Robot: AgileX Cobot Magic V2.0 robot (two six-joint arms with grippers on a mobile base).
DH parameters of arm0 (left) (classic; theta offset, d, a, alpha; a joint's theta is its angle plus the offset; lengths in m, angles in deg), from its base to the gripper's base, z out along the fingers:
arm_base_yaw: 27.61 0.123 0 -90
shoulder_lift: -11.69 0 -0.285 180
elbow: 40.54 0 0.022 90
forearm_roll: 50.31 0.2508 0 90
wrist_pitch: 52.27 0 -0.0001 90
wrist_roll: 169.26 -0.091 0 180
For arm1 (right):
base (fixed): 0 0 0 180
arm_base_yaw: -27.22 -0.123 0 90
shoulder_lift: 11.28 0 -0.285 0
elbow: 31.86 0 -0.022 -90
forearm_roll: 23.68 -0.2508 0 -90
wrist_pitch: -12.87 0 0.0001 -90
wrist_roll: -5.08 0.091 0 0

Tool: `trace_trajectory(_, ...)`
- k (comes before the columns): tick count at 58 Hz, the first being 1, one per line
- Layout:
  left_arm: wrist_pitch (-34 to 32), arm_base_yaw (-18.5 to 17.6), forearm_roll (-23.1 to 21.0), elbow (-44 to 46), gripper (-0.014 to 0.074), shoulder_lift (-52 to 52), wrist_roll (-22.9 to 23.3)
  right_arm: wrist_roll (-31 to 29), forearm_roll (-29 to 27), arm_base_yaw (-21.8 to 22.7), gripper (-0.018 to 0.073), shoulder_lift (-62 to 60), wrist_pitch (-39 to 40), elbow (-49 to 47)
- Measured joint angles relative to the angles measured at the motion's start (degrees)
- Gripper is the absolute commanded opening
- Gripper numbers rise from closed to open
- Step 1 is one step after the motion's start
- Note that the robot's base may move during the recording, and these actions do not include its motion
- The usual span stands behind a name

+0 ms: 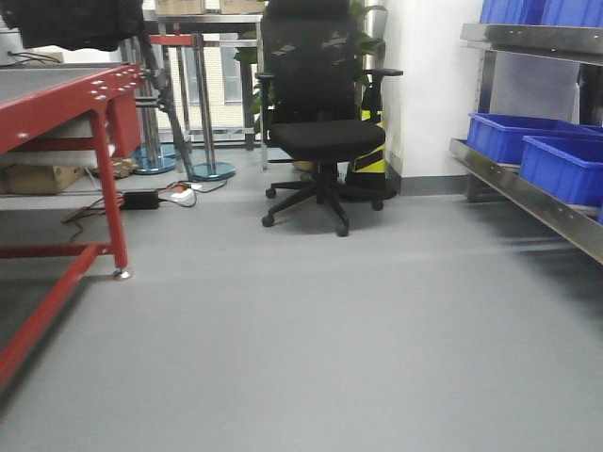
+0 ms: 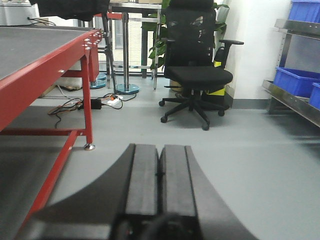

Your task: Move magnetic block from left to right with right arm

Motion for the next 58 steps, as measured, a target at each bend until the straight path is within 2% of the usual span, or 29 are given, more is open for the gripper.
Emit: trace_trajectory(58, 0.00, 0.00, 0.00, 0.00, -0.0126, 0.00, 0.00, -0.08, 0.00, 0.00, 0.0174, 0.00, 0.00, 0.00)
